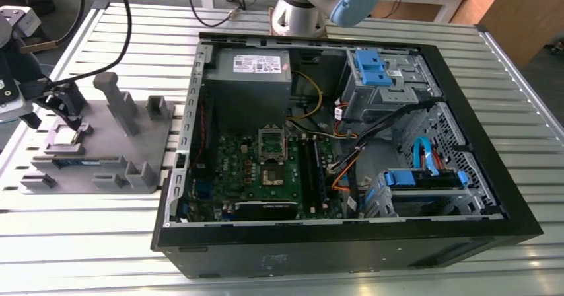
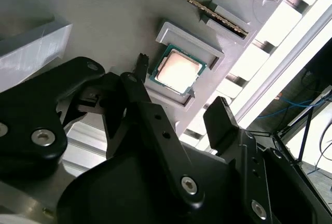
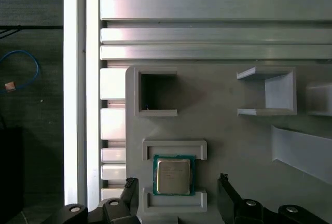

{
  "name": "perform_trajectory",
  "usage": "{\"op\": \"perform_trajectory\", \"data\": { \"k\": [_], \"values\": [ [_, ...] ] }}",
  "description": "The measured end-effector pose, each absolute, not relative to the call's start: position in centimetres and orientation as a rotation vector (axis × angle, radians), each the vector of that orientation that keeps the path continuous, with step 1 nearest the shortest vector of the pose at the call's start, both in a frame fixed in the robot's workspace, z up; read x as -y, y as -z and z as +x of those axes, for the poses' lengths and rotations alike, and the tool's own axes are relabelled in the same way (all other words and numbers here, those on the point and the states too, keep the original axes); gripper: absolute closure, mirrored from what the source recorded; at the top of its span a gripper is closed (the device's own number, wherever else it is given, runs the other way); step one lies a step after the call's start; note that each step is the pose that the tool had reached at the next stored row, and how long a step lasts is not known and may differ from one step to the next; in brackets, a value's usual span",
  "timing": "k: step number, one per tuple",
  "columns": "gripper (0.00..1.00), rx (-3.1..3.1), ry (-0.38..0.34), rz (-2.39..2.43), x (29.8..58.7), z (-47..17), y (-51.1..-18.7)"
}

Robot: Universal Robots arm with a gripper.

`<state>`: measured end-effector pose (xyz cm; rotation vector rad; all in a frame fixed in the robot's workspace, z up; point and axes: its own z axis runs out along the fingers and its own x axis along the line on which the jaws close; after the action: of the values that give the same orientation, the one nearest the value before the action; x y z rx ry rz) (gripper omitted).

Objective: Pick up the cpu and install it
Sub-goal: 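Pick up the cpu and move it towards the insertion slot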

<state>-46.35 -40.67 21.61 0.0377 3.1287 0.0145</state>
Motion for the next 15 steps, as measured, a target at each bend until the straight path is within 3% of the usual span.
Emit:
{"op": "perform_trajectory", "data": {
  "k": [1,15],
  "values": [
    [0.3,-3.129,-0.014,0.038,40.7,-46.4,-21.6],
    [0.3,-3.124,-0.015,0.038,40.7,-46.4,-20.6]
  ]
}}
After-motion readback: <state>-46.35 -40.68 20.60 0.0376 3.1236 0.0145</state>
